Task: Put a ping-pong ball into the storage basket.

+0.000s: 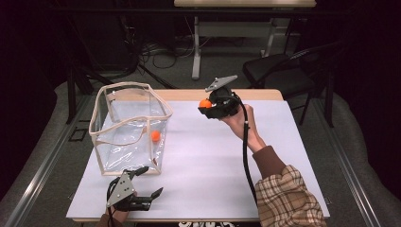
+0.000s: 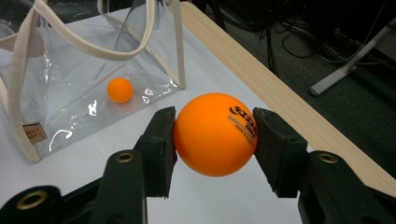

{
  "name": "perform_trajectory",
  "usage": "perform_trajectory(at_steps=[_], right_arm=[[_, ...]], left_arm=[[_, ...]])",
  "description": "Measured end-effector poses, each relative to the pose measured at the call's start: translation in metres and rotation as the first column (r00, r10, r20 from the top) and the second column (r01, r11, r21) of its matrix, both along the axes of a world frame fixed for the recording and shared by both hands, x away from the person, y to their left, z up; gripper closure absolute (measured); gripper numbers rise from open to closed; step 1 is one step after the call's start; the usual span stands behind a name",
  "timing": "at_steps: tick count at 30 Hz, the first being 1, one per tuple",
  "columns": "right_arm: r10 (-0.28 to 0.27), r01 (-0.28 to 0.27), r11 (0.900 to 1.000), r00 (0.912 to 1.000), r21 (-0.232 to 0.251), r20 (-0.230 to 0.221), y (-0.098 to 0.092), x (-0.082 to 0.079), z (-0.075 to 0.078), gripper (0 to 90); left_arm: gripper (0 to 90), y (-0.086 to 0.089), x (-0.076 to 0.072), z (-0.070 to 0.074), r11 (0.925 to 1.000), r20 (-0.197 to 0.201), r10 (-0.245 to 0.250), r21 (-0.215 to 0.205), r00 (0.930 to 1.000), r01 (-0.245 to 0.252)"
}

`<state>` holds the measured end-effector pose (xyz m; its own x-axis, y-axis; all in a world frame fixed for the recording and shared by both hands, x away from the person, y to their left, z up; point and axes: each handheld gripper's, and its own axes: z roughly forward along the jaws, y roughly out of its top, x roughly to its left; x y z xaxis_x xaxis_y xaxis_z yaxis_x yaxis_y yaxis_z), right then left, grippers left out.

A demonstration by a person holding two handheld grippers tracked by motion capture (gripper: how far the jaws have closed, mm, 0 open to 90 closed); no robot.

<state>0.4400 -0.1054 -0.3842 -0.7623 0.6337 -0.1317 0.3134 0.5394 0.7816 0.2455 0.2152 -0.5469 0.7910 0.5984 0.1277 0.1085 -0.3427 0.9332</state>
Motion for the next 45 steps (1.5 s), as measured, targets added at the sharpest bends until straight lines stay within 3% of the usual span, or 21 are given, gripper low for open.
perform_trajectory(at_steps=[45], right_arm=[[0.066, -0.067, 0.998, 0.9972, 0.013, 0.033, 0.054, 0.007, 0.017, 50.8]], left_arm=[[15.8, 0.000, 0.000, 0.000, 1.0000, -0.001, -0.003, -0.003, 1.0000, 0.003]])
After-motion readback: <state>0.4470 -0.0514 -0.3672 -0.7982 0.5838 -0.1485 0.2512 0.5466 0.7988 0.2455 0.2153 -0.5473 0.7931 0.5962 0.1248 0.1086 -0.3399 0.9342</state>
